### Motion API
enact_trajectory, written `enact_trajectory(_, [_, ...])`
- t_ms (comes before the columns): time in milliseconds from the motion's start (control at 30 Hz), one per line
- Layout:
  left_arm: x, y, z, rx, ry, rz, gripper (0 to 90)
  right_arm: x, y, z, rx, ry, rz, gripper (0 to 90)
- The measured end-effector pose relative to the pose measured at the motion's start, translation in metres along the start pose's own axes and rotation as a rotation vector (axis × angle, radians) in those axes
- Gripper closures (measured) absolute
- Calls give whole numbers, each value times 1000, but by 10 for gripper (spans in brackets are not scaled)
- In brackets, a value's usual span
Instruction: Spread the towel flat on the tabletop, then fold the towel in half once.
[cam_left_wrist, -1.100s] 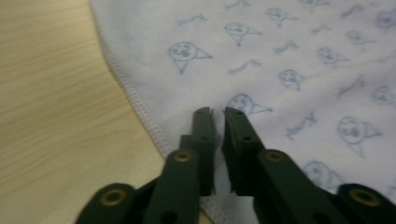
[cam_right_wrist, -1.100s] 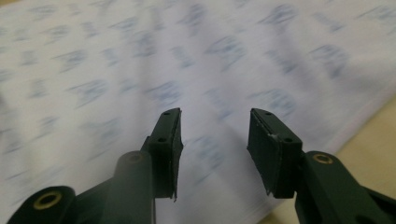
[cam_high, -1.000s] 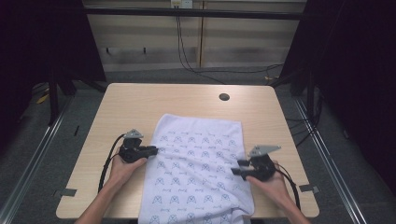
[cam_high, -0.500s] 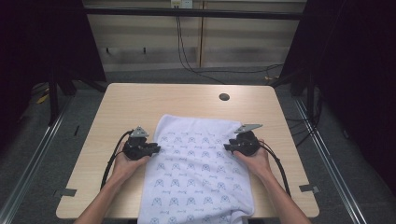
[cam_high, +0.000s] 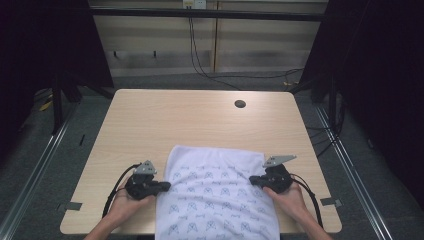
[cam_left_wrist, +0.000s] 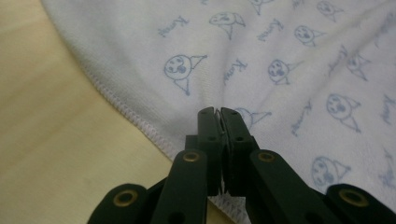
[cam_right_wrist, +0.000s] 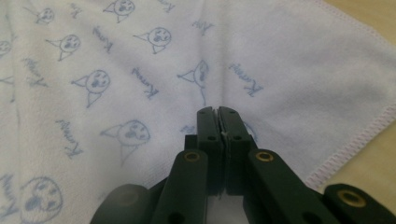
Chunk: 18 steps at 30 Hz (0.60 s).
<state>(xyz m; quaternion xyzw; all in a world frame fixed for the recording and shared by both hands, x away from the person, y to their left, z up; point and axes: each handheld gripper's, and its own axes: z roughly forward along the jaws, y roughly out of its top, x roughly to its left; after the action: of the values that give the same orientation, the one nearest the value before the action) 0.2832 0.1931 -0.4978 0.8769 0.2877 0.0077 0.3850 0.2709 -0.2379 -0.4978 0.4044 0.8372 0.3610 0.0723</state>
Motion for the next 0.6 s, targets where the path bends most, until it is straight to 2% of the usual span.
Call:
enact_trajectory(100, [-11, -6, -5, 15, -30, 9, 867, 12, -10, -8, 19, 26, -18, 879])
enact_trajectory(167, [-10, -6, -6, 12, -33, 15, 797, 14, -11, -10, 18, 35, -23, 777])
enact_trajectory(200, [-8, -4, -6, 4, -31, 8, 769, 11, -9, -12, -7, 15, -31, 723])
enact_trajectory(267, [2, 2, -8, -43, -18, -34, 738, 0, -2, -16, -54, 0, -8, 706])
enact_trajectory(333, [16, 10, -13, -96, 21, -67, 728, -19, 8, -18, -93, -52, 9, 663])
enact_trajectory(433, [35, 19, -12, -127, 76, -98, 719, -45, 16, -14, -98, -93, 55, 611])
enact_trajectory(467, [42, 21, -10, -139, 83, -113, 718, -52, 18, -11, -91, -110, 61, 586])
enact_trajectory(500, [50, 25, -7, -126, 109, -119, 713, -58, 19, -7, -81, -119, 61, 582])
enact_trajectory(533, [54, 26, -5, -129, 117, -129, 700, -64, 20, -3, -73, -124, 62, 563])
enact_trajectory(567, [59, 28, -4, -147, 107, -145, 696, -67, 21, -1, -73, -131, 66, 556])
enact_trajectory(600, [65, 31, -3, -140, 111, -160, 686, -70, 21, 2, -75, -126, 64, 551])
